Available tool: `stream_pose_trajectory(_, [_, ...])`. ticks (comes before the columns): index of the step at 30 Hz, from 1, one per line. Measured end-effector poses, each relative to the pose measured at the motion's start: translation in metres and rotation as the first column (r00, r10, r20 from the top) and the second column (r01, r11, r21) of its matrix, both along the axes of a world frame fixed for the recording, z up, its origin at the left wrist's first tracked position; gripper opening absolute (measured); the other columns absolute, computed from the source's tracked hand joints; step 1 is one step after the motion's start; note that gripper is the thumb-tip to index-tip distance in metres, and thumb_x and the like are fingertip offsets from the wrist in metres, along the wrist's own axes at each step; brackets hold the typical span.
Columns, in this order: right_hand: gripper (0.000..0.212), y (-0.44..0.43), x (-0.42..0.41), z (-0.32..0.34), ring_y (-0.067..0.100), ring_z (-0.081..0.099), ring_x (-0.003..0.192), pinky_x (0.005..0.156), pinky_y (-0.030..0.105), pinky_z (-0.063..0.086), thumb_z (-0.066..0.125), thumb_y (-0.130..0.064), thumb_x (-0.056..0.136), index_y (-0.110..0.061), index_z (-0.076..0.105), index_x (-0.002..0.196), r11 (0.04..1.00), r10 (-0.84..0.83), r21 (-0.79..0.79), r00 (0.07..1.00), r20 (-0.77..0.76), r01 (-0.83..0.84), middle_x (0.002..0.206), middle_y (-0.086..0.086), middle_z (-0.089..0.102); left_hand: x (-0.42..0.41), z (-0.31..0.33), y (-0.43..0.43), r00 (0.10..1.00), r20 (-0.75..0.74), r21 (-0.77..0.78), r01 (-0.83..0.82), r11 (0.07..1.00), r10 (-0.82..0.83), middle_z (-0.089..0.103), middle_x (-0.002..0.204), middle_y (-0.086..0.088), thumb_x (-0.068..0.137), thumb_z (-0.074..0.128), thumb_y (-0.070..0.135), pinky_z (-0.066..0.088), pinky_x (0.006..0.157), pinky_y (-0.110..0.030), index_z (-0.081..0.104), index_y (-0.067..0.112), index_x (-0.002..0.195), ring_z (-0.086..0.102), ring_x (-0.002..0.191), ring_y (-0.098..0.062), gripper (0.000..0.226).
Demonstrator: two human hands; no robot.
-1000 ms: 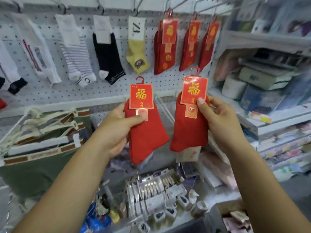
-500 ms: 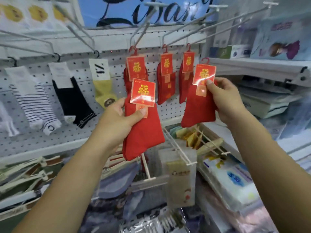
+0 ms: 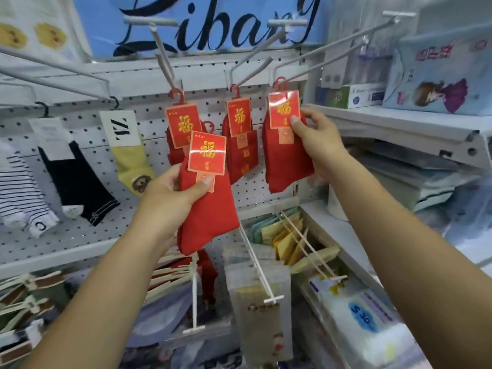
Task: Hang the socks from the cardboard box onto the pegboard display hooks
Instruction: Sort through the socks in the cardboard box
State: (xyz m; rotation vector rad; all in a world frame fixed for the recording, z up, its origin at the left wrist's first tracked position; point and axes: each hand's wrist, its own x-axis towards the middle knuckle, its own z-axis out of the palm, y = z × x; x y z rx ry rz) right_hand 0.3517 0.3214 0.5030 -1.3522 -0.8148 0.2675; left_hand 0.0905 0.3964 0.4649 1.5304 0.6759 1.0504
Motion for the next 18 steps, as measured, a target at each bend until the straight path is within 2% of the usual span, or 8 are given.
stream_pose_trajectory(2, [0.033, -0.001, 0.004, -0.007, 0.017, 0.072, 0.101, 0.087, 0.039, 0.059, 0.059, -0.037, 0.101, -0.029, 0.06, 0.133, 1.0, 0.006, -0.02, 0.999, 0.035, -0.006, 0.12, 0.0, 0.071, 0.006, 0.001, 0.0, 1.0, 0.003, 0.005, 0.008, 1.0, -0.008, 0.08, 0.1, 0.007, 0.089, 0.077, 0.019, 0.061, 0.072, -0.028, 0.074, 0.029, 0.109, 0.076, 0.09, -0.01, 0.022])
stream_pose_trajectory(6, [0.038, -0.007, 0.01, -0.011, 0.01, 0.066, 0.105, 0.086, 0.033, 0.057, 0.057, -0.037, 0.102, -0.031, 0.056, 0.14, 0.999, -0.011, -0.039, 0.994, 0.105, 0.015, 0.131, -0.004, 0.065, 0.021, 0.003, -0.004, 0.999, 0.001, 0.03, 0.036, 0.999, -0.036, 0.079, 0.098, 0.009, 0.09, 0.076, 0.02, 0.061, 0.07, -0.026, 0.074, 0.028, 0.112, 0.076, 0.09, -0.01, 0.023])
stream_pose_trajectory(9, [0.048, -0.013, 0.011, -0.015, 0.006, 0.056, 0.106, 0.073, 0.019, 0.048, 0.055, -0.035, 0.103, -0.029, 0.043, 0.149, 0.991, -0.082, -0.085, 0.976, 0.201, 0.1, 0.135, -0.007, 0.056, 0.036, 0.005, -0.011, 0.997, -0.014, 0.071, 0.075, 0.995, -0.074, 0.079, 0.098, 0.008, 0.09, 0.076, 0.018, 0.061, 0.071, -0.024, 0.074, 0.028, 0.11, 0.076, 0.091, -0.009, 0.023])
stream_pose_trajectory(11, [0.055, -0.019, 0.007, -0.021, 0.008, 0.054, 0.113, 0.08, 0.025, 0.053, 0.055, -0.032, 0.103, -0.028, 0.035, 0.154, 0.98, -0.149, -0.097, 0.96, 0.237, 0.176, 0.136, -0.008, 0.052, 0.045, 0.007, -0.014, 0.995, -0.039, 0.107, 0.093, 0.99, -0.089, 0.079, 0.097, 0.009, 0.089, 0.077, 0.017, 0.062, 0.076, -0.026, 0.074, 0.03, 0.105, 0.076, 0.091, -0.008, 0.021])
stream_pose_trajectory(13, [0.055, -0.027, 0.002, -0.028, 0.011, 0.056, 0.121, 0.097, 0.037, 0.055, 0.055, -0.031, 0.103, -0.024, 0.036, 0.154, 0.969, -0.216, -0.054, 0.938, 0.271, 0.239, 0.14, -0.003, 0.056, 0.052, 0.009, -0.017, 0.993, -0.052, 0.136, 0.109, 0.985, -0.102, 0.079, 0.097, 0.01, 0.088, 0.078, 0.018, 0.061, 0.076, -0.024, 0.074, 0.031, 0.104, 0.075, 0.091, -0.007, 0.021])
stream_pose_trajectory(14, [0.053, -0.033, 0.0, -0.029, 0.012, 0.056, 0.123, 0.102, 0.037, 0.052, 0.055, -0.031, 0.103, -0.022, 0.039, 0.153, 0.965, -0.243, -0.024, 0.924, 0.294, 0.261, 0.14, -0.001, 0.057, 0.056, 0.011, -0.018, 0.992, -0.055, 0.145, 0.118, 0.982, -0.111, 0.079, 0.098, 0.01, 0.087, 0.079, 0.018, 0.06, 0.074, -0.021, 0.074, 0.03, 0.105, 0.075, 0.09, -0.006, 0.022])
stream_pose_trajectory(16, [0.049, -0.045, -0.007, -0.029, 0.01, 0.057, 0.123, 0.101, 0.03, 0.05, 0.055, -0.035, 0.103, -0.02, 0.046, 0.149, 0.97, -0.235, 0.023, 0.916, 0.326, 0.241, 0.137, -0.002, 0.06, 0.063, 0.015, -0.021, 0.988, -0.071, 0.16, 0.143, 0.977, -0.133, 0.08, 0.099, 0.008, 0.086, 0.08, 0.019, 0.059, 0.071, -0.018, 0.075, 0.027, 0.109, 0.075, 0.09, -0.006, 0.024])
stream_pose_trajectory(18, [0.05, -0.057, -0.016, -0.026, 0.002, 0.06, 0.117, 0.094, 0.023, 0.051, 0.054, -0.041, 0.102, -0.024, 0.046, 0.148, 0.993, -0.119, 0.04, 0.942, 0.314, 0.113, 0.127, -0.009, 0.064, 0.071, 0.018, -0.023, 0.983, -0.101, 0.171, 0.172, 0.97, -0.156, 0.08, 0.1, 0.008, 0.086, 0.08, 0.02, 0.06, 0.073, -0.02, 0.075, 0.025, 0.112, 0.075, 0.09, -0.006, 0.027])
